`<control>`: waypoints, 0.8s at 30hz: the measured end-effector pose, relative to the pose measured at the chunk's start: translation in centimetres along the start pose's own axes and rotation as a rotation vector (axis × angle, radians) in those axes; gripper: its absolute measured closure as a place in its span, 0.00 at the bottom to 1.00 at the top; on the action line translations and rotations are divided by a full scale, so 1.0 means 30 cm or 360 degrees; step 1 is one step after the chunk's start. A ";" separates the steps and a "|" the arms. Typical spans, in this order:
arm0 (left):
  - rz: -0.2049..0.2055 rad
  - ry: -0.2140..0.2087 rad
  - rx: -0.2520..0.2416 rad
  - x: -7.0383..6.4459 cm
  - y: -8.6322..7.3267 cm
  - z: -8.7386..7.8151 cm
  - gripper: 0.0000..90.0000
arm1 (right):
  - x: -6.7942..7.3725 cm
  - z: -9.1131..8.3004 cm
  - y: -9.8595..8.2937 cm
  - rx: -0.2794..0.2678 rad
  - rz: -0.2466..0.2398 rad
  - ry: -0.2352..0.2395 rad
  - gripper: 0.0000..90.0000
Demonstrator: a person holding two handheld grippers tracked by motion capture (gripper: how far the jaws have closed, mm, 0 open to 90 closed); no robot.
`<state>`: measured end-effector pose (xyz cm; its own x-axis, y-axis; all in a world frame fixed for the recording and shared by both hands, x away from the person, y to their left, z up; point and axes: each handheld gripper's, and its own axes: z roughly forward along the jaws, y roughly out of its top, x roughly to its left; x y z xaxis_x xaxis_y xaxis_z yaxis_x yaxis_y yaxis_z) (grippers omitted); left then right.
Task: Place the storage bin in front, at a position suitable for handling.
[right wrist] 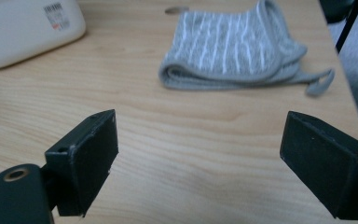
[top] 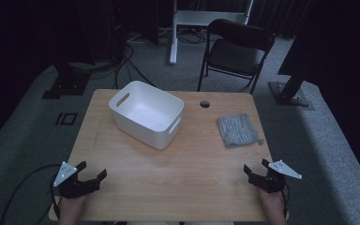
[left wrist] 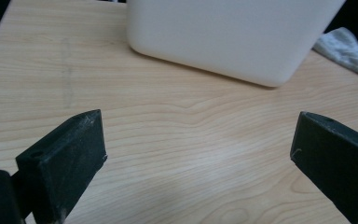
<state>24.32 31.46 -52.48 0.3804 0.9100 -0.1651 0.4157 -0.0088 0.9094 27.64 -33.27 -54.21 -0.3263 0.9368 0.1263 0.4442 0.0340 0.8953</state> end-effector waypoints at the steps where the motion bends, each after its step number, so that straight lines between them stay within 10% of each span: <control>1: 0.0014 0.0005 0.0008 0.000 -0.001 0.002 0.03 | -0.004 0.005 -0.004 0.0021 0.0008 0.0007 0.12; 24: 0.0023 -0.0029 0.0061 -0.016 0.002 0.014 0.03 | 0.012 0.043 0.029 0.0101 -0.0031 0.0082 0.12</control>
<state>24.50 30.86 -52.51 0.4011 0.9021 -0.1593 0.4413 -0.0379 0.8966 28.98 -32.46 -53.93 -0.3770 0.9167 0.1325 0.4888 0.0753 0.8692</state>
